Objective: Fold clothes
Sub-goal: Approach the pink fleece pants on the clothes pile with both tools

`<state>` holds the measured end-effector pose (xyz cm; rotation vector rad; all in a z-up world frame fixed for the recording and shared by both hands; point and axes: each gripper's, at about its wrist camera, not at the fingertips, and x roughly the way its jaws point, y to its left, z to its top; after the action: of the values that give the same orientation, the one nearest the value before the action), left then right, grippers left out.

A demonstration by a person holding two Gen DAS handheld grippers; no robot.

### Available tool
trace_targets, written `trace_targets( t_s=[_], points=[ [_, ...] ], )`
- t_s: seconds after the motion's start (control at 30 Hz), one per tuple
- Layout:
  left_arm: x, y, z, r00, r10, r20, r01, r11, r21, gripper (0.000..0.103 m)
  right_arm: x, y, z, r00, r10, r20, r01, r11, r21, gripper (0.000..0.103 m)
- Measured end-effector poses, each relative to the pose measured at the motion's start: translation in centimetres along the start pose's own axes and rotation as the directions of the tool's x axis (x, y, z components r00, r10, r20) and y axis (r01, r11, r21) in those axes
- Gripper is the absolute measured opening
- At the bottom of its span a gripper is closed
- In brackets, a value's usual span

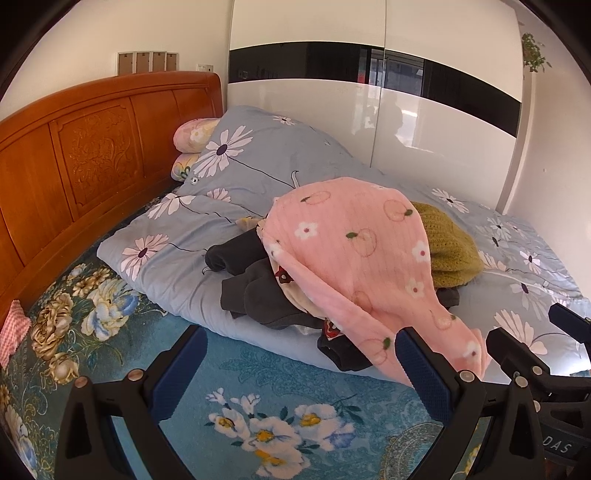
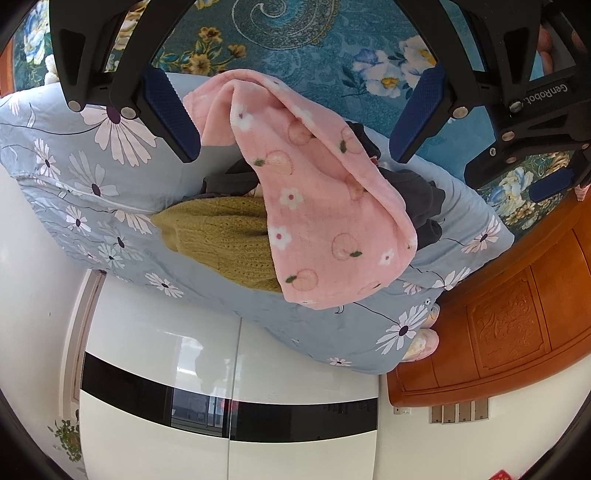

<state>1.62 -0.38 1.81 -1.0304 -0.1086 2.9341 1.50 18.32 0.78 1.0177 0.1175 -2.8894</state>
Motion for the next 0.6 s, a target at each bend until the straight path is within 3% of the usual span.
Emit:
trace_targets(
  t_s=[0.6],
  points=[
    [0.61, 0.76, -0.04, 1.000, 0.000, 0.011, 0.000, 1.000, -0.018, 0.103, 0.58, 0.71, -0.03, 1.000, 0.012, -0.004, -0.012, 1.000, -0.029, 0.102]
  ],
)
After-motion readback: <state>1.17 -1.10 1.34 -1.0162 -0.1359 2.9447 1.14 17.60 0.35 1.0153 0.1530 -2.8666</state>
